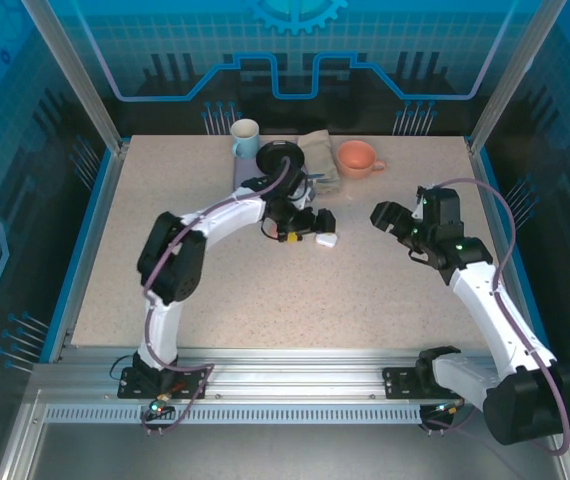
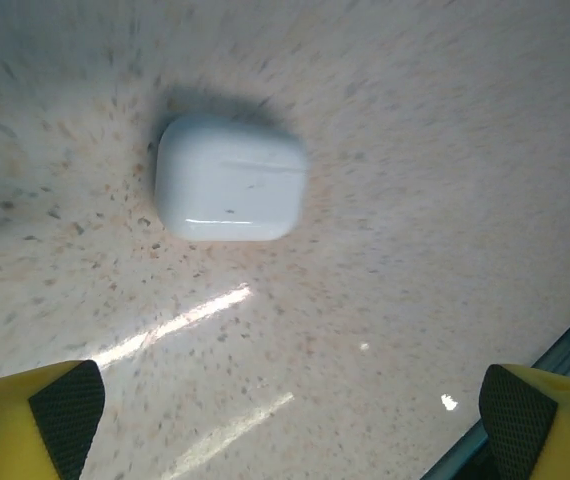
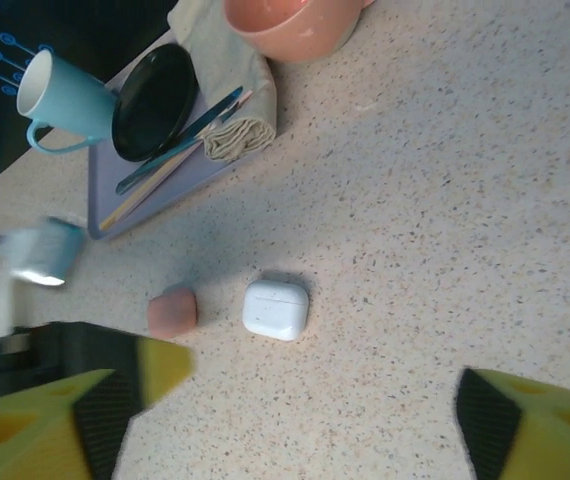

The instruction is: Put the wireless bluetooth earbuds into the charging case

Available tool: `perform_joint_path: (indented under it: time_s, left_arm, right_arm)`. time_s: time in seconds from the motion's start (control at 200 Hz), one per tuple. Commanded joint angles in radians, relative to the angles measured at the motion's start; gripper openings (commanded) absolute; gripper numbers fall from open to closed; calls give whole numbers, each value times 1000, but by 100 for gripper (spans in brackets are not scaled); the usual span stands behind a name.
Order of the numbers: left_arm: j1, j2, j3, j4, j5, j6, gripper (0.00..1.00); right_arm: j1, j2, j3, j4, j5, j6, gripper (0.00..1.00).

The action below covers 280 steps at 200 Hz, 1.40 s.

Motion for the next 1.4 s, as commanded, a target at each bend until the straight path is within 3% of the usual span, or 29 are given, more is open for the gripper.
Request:
perform_joint_path:
  time_s: [0.0,0.19,0.305,0.375,0.47,0.635,0.76,0.905,1.06,1.211,1.346,1.396]
  left_arm:
    - [10,-226,-14,-44,-154,99,99]
    - [31,-539,-203,94,-451,272,99]
    - [34,-712,-413,275,-686,449,99]
    - [72,-786,-522,351,-738,506,99]
    - [174,-872,-671,456,-706,513,99]
    - [329,-1006,-999,800,-624,526,99]
    - [374,-980,-1135,941,-648,582,99]
    - [437,-910,-1290,1161,-613,528,99]
    - [485,-725,-1314,1336,-520,514,99]
    - [518,-622,-1288,1390,-408,545,99]
    - [531,-522,-1267,1434,-381,547,99]
    - [543,-506,-1249,1427,-382,536,99]
  right_arm:
    - [-28,-10,68,-80,75,-73,95]
    - [-46,42,102,-85,296,-186,98]
    - [-47,36,-52,137,498,-277,100]
    - [-49,43,-154,336,578,-357,100]
    - [-60,95,-223,454,606,-458,100]
    - [-64,194,-348,697,596,-543,100]
    - [-64,241,-414,841,541,-579,100]
    - [-64,238,-488,1023,444,-657,100]
    - [-78,256,-490,1059,262,-717,100]
    - [-72,283,-463,1041,168,-749,100]
    - [-95,326,-416,1004,86,-738,100]
    - [-113,357,-498,1182,58,-719,100]
